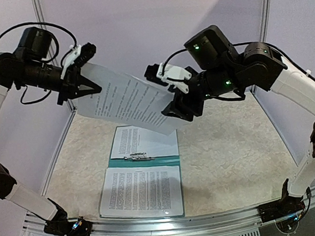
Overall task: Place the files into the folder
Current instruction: Pass from the right arm to the left, then clamp the file at the center of the board, then place the file on the spring clip of the folder.
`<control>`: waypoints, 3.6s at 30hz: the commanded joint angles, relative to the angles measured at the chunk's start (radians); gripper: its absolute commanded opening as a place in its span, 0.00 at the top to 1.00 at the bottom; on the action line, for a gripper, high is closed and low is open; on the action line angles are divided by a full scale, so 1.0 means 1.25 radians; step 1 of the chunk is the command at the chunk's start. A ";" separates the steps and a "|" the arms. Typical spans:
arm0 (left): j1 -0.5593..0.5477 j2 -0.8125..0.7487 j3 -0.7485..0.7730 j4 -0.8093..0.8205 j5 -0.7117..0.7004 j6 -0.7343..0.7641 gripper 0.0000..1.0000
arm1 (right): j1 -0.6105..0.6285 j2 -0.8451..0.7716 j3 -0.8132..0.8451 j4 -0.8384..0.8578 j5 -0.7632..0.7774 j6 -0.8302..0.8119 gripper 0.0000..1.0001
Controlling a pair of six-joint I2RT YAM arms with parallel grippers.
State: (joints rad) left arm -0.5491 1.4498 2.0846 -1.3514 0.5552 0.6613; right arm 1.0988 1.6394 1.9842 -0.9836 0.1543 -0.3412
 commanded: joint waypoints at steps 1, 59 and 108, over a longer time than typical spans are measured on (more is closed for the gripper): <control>0.011 -0.036 0.125 -0.105 0.003 -0.135 1.00 | -0.092 -0.141 -0.170 0.249 0.012 0.094 0.01; 0.208 0.253 -0.401 0.496 -0.020 -0.274 1.00 | -0.381 0.364 -0.200 0.607 -0.492 0.644 1.00; 0.247 0.606 -0.277 0.407 -0.035 -0.202 0.96 | -0.419 0.540 -0.234 0.627 -0.589 0.848 1.00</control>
State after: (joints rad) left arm -0.2481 2.1822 1.7382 -0.8165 0.5274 0.3916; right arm 0.5755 2.3131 1.7065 -0.2195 -0.5568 0.6899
